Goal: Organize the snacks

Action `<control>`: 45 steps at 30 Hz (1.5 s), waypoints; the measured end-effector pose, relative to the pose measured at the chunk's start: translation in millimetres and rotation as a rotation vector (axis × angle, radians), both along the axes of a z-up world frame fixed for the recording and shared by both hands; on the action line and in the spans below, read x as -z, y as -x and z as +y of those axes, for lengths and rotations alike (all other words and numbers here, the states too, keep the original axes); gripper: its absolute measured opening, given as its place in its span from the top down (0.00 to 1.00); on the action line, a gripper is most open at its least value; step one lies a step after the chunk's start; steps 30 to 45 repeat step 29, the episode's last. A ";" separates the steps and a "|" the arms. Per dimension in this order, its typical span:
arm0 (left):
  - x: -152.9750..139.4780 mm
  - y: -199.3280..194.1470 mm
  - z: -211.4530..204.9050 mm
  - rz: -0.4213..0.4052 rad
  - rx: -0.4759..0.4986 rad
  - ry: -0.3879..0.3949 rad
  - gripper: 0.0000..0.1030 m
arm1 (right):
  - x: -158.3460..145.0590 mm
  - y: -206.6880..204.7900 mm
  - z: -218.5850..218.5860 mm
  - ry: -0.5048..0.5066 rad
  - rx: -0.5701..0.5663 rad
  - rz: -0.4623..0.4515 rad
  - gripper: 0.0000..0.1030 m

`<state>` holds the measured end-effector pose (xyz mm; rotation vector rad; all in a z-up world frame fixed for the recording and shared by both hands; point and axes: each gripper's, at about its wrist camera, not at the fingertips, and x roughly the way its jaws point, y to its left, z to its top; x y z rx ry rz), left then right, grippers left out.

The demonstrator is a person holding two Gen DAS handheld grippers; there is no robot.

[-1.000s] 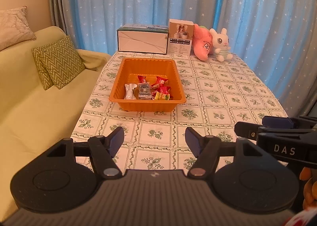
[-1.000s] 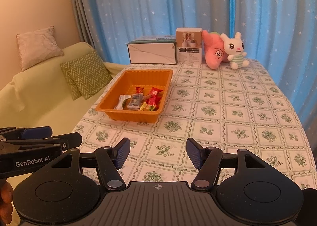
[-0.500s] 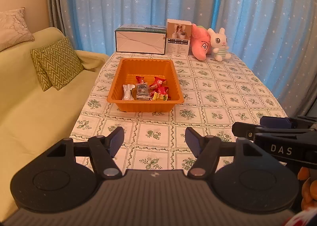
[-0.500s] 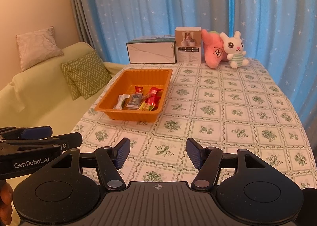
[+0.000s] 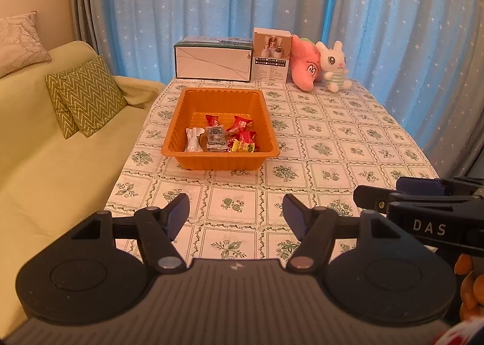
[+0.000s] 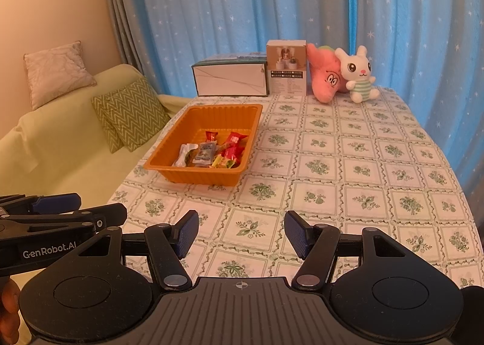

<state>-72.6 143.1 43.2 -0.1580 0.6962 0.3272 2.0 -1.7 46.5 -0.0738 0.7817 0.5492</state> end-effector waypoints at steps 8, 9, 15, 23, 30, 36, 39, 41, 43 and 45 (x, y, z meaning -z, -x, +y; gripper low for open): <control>-0.4 -0.1 0.3 0.000 0.001 0.001 0.36 | 1.3 -0.4 -1.0 0.000 0.001 0.001 0.39; -0.3 -0.3 0.1 -0.001 0.002 0.001 0.36 | 1.2 -0.4 -0.8 0.000 0.001 0.001 0.39; -0.3 -0.8 0.3 0.000 0.002 0.001 0.36 | 1.0 -0.5 -1.0 0.000 0.001 0.001 0.39; 1.1 -1.6 -0.1 0.003 0.002 0.003 0.36 | 2.9 -0.6 -2.0 -0.001 0.004 0.003 0.39; 2.5 -0.2 -0.8 -0.010 0.005 0.013 0.36 | 5.3 0.6 -2.5 -0.004 0.010 0.003 0.39; 2.5 -0.2 -0.8 -0.010 0.005 0.013 0.36 | 5.3 0.6 -2.5 -0.004 0.010 0.003 0.39; 2.5 -0.2 -0.8 -0.010 0.005 0.013 0.36 | 5.3 0.6 -2.5 -0.004 0.010 0.003 0.39; 2.5 -0.2 -0.8 -0.010 0.005 0.013 0.36 | 5.3 0.6 -2.5 -0.004 0.010 0.003 0.39; 2.5 -0.2 -0.8 -0.010 0.005 0.013 0.36 | 5.3 0.6 -2.5 -0.004 0.010 0.003 0.39; 2.5 -0.2 -0.8 -0.010 0.005 0.013 0.36 | 5.3 0.6 -2.5 -0.004 0.010 0.003 0.39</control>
